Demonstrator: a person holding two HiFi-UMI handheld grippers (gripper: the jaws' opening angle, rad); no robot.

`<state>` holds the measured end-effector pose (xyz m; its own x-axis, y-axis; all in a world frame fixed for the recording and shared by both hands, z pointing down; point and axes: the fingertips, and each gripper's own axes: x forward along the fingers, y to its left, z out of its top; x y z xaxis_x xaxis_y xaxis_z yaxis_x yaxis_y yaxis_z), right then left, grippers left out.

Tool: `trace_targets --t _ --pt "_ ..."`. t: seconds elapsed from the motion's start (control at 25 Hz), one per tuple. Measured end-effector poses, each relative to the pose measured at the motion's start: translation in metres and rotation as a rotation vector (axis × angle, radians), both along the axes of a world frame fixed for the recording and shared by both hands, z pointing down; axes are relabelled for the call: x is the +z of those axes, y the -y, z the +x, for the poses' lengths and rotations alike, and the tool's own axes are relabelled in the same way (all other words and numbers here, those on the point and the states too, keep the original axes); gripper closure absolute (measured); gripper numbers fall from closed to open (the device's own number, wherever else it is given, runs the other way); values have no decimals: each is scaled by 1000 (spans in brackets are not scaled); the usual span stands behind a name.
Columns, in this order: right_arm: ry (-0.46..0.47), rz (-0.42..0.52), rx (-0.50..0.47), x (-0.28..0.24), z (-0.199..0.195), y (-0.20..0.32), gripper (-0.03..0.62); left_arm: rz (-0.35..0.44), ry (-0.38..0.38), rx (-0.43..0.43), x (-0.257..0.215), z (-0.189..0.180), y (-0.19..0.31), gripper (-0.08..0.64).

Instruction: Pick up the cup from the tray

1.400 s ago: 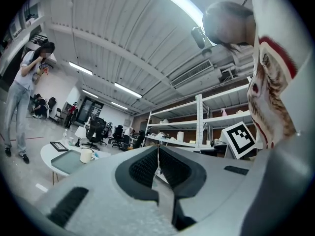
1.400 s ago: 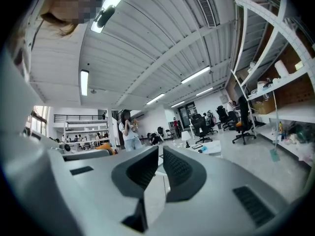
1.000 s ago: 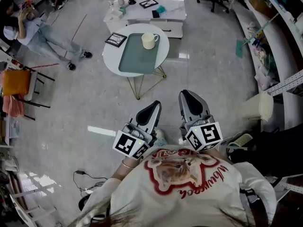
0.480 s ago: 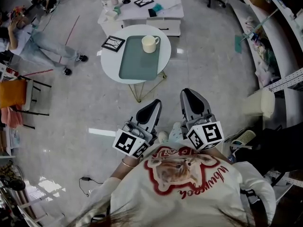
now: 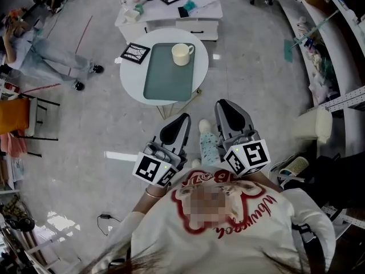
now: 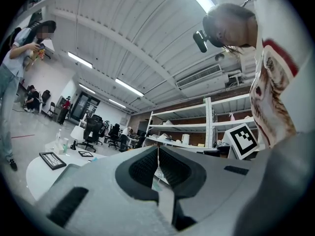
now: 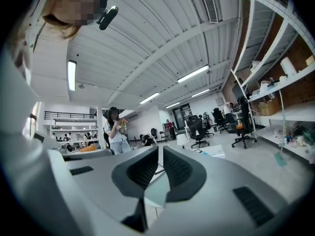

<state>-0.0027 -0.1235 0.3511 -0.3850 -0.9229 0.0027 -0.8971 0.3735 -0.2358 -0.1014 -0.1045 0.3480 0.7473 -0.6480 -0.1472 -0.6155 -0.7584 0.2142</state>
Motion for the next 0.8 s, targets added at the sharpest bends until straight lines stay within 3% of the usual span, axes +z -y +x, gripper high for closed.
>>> trace_targets --t 0.8 --pt "-91 14 -128 20 20 210 545 -59 3 -51 2 45 197 541"
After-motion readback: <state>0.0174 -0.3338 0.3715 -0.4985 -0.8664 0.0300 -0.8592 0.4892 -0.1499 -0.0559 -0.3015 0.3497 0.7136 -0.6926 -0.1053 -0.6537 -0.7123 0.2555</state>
